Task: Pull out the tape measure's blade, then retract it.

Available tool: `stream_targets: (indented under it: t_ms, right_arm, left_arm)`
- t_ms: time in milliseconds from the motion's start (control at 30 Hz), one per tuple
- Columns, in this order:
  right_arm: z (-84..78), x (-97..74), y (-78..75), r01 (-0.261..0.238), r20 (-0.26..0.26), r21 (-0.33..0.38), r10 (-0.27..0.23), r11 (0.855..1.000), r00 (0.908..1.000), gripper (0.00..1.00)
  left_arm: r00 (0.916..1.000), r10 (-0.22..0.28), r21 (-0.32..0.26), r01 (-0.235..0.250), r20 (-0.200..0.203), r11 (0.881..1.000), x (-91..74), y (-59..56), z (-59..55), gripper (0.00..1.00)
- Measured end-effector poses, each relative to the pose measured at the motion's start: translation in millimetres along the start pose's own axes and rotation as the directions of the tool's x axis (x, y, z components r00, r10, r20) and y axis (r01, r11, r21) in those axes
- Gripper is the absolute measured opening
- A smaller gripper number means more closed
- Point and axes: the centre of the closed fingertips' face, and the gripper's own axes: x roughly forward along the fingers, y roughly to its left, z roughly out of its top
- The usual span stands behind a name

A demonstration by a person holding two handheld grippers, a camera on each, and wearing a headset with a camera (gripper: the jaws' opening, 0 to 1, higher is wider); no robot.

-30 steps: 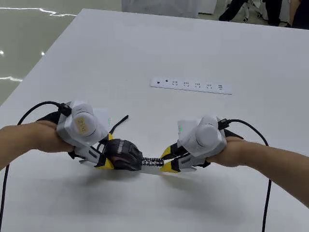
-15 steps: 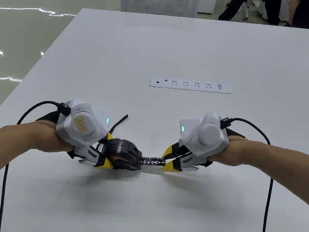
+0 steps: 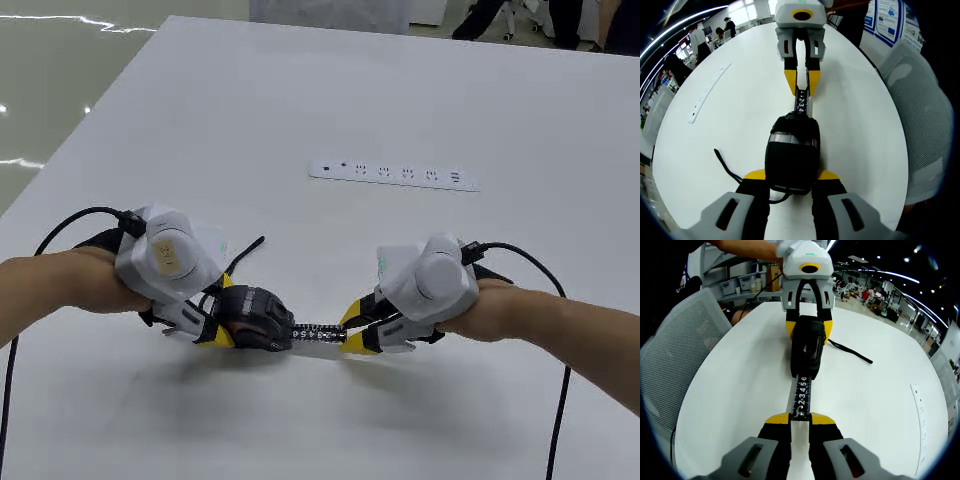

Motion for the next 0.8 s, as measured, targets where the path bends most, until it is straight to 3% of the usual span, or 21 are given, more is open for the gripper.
stream_targets:
  t_ms: [800]
  right_arm:
    - [-4.5, -7.1, 3.2, 0.002, -0.006, -0.006, -0.002, 1.000, 1.0000, 0.11]
  left_arm:
    - [1.0000, -0.004, 0.006, 0.004, -0.003, 1.000, 0.1, 0.0, 0.1, 0.27]
